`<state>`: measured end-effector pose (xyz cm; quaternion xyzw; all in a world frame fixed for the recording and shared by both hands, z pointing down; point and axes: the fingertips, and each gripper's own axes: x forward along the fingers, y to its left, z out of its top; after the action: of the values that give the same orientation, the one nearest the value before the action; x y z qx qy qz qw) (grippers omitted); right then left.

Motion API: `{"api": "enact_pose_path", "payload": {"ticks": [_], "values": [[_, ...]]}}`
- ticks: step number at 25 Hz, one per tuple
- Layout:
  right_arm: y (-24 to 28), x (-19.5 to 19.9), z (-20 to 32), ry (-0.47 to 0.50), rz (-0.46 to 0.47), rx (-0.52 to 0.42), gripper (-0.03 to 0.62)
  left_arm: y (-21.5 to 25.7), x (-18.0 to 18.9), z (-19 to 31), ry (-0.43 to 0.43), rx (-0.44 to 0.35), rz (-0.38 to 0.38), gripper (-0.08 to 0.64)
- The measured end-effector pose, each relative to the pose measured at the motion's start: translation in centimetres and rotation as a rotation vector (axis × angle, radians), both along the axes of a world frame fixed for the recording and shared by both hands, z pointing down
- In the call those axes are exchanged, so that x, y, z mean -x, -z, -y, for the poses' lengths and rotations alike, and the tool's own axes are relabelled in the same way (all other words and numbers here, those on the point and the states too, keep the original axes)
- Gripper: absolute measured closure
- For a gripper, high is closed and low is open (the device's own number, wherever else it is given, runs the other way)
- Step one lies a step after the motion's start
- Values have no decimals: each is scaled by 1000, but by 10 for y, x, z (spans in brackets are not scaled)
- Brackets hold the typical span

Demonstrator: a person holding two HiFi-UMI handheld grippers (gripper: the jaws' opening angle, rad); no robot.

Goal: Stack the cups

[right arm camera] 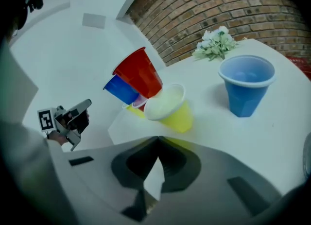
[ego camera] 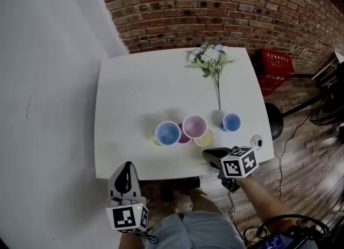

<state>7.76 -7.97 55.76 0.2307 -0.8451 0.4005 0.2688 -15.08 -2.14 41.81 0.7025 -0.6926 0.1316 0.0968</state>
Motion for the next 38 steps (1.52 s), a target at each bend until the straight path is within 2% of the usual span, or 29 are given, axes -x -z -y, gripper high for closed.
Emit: {"api": "enact_pose_path", "payload": {"ticks": [13, 31, 34, 38], "values": [[-16, 0, 15, -14, -42, 42, 586, -3, 5, 2, -1, 13, 12, 551], [-15, 4, 37, 3, -63, 24, 586, -8, 11, 1, 7, 16, 7, 551], [-18, 4, 40, 13, -90, 12, 586, -9, 11, 2, 7, 16, 6, 551], [-8, -8, 25, 86, -179, -32, 559, -8, 12, 3, 11, 7, 5, 551]]}}
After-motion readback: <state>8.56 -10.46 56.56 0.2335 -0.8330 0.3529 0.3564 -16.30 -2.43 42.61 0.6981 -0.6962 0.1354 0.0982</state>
